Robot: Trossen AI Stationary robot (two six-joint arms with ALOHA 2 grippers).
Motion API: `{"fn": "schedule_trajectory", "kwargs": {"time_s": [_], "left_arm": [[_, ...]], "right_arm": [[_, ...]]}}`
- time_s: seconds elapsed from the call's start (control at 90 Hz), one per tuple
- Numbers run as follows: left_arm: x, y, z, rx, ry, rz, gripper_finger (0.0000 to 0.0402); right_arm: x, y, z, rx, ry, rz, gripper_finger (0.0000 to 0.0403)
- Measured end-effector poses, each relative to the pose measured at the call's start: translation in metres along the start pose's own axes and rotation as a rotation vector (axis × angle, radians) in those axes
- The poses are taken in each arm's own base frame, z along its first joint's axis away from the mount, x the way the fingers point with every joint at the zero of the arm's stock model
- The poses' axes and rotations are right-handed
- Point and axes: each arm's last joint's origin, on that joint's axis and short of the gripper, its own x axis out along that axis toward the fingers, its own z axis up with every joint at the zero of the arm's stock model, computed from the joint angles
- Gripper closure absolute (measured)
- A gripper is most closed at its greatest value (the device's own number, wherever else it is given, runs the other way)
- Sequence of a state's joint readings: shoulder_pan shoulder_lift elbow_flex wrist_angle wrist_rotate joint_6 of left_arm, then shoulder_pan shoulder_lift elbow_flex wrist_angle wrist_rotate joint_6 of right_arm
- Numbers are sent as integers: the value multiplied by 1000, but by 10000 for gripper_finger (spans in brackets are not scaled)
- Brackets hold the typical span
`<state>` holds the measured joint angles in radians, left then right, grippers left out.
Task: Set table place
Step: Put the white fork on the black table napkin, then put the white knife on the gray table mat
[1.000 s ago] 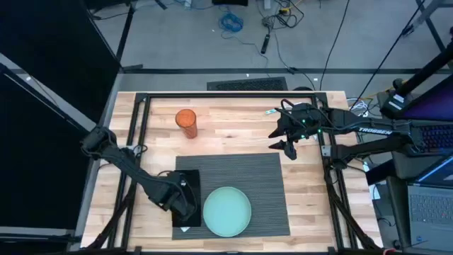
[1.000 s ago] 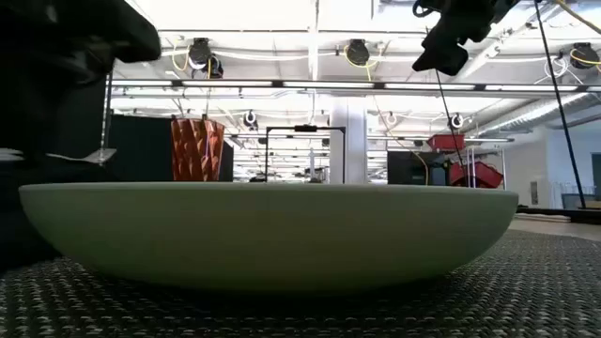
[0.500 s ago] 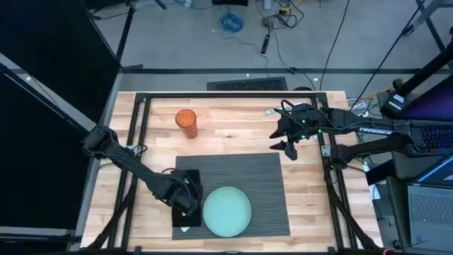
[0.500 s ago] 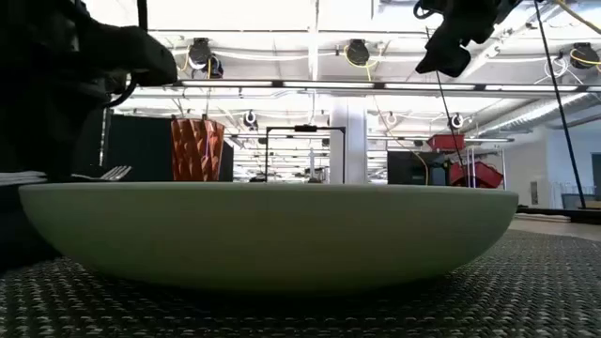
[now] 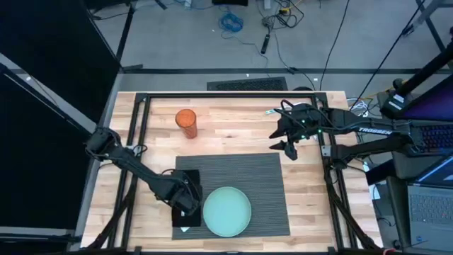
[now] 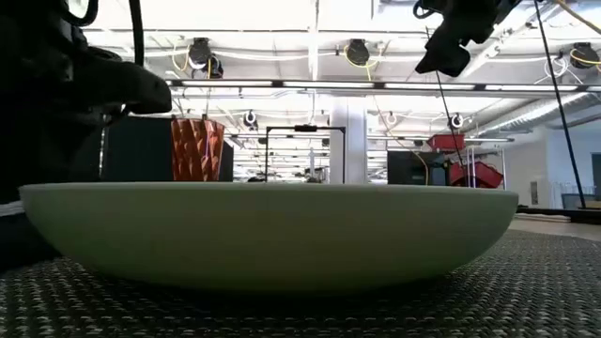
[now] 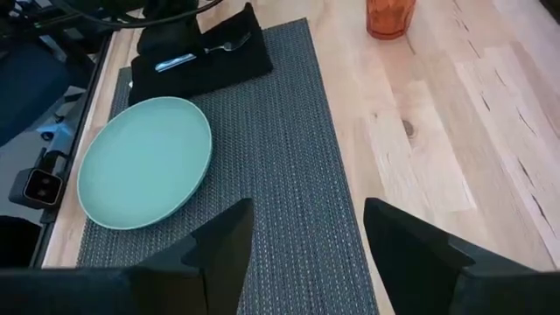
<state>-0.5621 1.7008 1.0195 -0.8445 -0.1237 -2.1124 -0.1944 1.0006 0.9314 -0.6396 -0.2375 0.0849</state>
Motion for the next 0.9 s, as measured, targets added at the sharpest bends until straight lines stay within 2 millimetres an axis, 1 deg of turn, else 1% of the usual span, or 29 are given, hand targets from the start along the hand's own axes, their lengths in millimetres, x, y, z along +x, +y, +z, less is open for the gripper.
{"fn": "schedule_trajectory", "kwargs": {"time_s": [0.222, 0.333, 0.422, 0.522, 0.678, 0.9], "left_arm": [[0, -6, -2, 50, -8, -76, 335], [0, -6, -1, 41, -15, -72, 310], [0, -6, 1, 35, -1, -57, 300], [-2, -6, 1, 42, -5, -46, 297], [-11, -8, 3, 76, -54, -27, 296], [-45, -7, 11, 142, -169, -5, 296]], "right_arm": [[0, 0, 0, 0, 0, 0, 200], [0, 0, 0, 0, 0, 0, 200], [0, 0, 0, 0, 0, 0, 200], [0, 0, 0, 0, 1, 0, 200], [0, 0, 0, 0, 1, 0, 200], [0, 0, 0, 7, 1, 0, 200]]}}
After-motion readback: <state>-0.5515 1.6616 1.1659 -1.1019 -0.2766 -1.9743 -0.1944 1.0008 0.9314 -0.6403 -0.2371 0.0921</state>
